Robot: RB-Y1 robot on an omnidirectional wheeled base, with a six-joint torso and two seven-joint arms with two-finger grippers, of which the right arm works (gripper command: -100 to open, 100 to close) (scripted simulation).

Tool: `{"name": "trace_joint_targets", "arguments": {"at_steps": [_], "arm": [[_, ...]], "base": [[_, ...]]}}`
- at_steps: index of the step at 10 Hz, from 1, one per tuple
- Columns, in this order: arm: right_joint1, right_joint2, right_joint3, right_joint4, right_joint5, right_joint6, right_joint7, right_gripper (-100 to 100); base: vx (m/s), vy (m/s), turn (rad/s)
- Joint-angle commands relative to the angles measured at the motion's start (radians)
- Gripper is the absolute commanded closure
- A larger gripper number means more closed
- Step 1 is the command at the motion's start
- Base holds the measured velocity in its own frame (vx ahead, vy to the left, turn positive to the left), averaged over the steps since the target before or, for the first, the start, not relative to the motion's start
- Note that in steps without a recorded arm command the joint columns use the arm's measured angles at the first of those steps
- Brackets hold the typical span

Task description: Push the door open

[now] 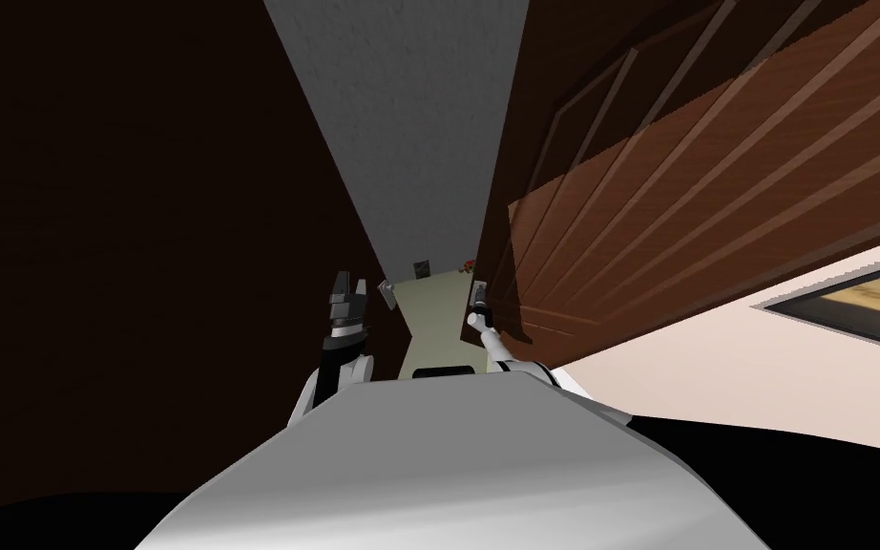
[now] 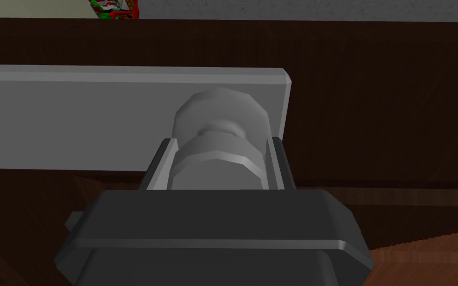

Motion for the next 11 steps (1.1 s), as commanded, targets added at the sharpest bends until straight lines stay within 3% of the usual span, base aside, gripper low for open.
{"name": "trace_joint_targets", "arguments": {"at_steps": [1, 4, 7, 11], "arm": [[-0.016, -0.028, -0.008, 0.010, -0.018, -0.025, 0.010, 100], [-0.039, -0.044, -0.018, 0.038, -0.073, -0.060, 0.055, 100], [-0.059, -0.040, -0.027, 0.062, -0.120, -0.089, 0.093, 100], [-0.092, 0.004, -0.041, 0.101, -0.197, -0.137, 0.154, 100]], "base": [[0.099, -0.018, -0.009], [0.139, -0.010, -0.025], [0.156, -0.006, -0.048], [0.165, 0.004, -0.051]]}}
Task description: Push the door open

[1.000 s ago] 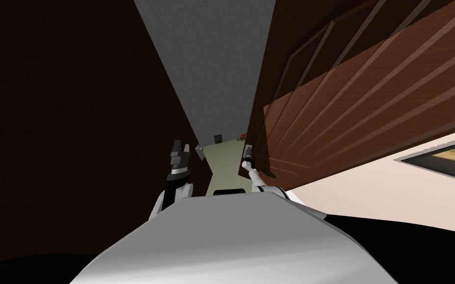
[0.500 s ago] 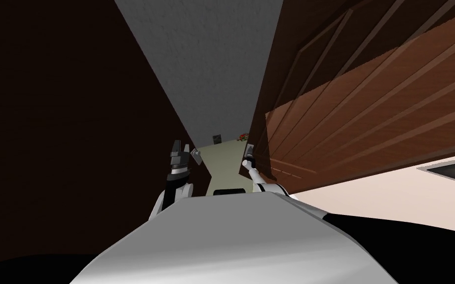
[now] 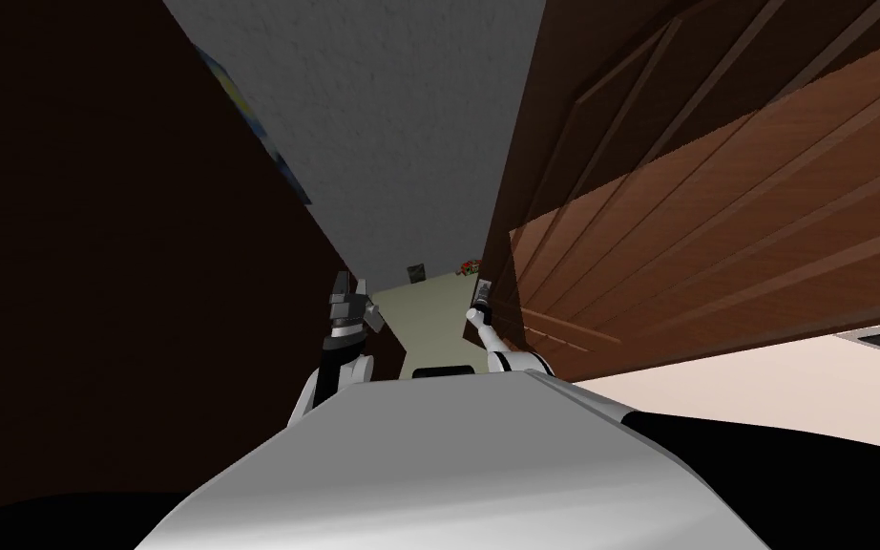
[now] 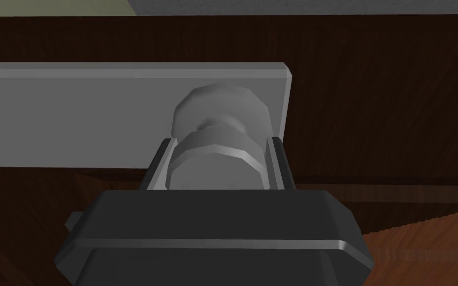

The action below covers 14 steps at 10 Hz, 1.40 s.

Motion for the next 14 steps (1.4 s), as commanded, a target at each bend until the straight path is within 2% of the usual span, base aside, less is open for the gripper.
{"name": "trace_joint_targets", "arguments": {"at_steps": [1, 2, 3, 4, 5, 7, 8, 10, 11, 13, 14], "arm": [[-0.011, 0.021, -0.010, 0.007, -0.028, -0.021, 0.025, 100], [-0.009, 0.010, -0.006, 0.009, -0.017, -0.013, 0.015, 100], [-0.011, -0.019, -0.022, 0.010, -0.041, -0.042, 0.037, 100], [-0.012, -0.030, -0.029, 0.010, -0.054, -0.056, 0.049, 100], [-0.012, -0.030, -0.029, 0.010, -0.054, -0.056, 0.049, 100], [-0.013, -0.042, -0.043, 0.010, -0.076, -0.081, 0.069, 100], [-0.013, -0.042, -0.043, 0.010, -0.076, -0.081, 0.069, 100], [-0.014, -0.046, -0.058, 0.010, -0.101, -0.108, 0.091, 100], [-0.014, -0.046, -0.058, 0.034, -0.101, -0.108, 0.091, 100], [-0.014, -0.046, -0.058, 0.010, -0.101, -0.108, 0.091, 100], [-0.015, -0.040, -0.074, 0.010, -0.125, -0.135, 0.114, 100]], "base": [[0.134, 0.054, -0.067], [0.056, 0.028, -0.027], [0.090, -0.040, 0.090], [0.160, -0.042, 0.103], [0.125, -0.050, -0.008], [0.091, -0.042, 0.050], [0.103, -0.036, 0.018], [0.102, -0.032, 0.030], [0.095, -0.032, 0.026], [0.023, -0.009, 0.000], [0.102, -0.041, 0.068]]}}
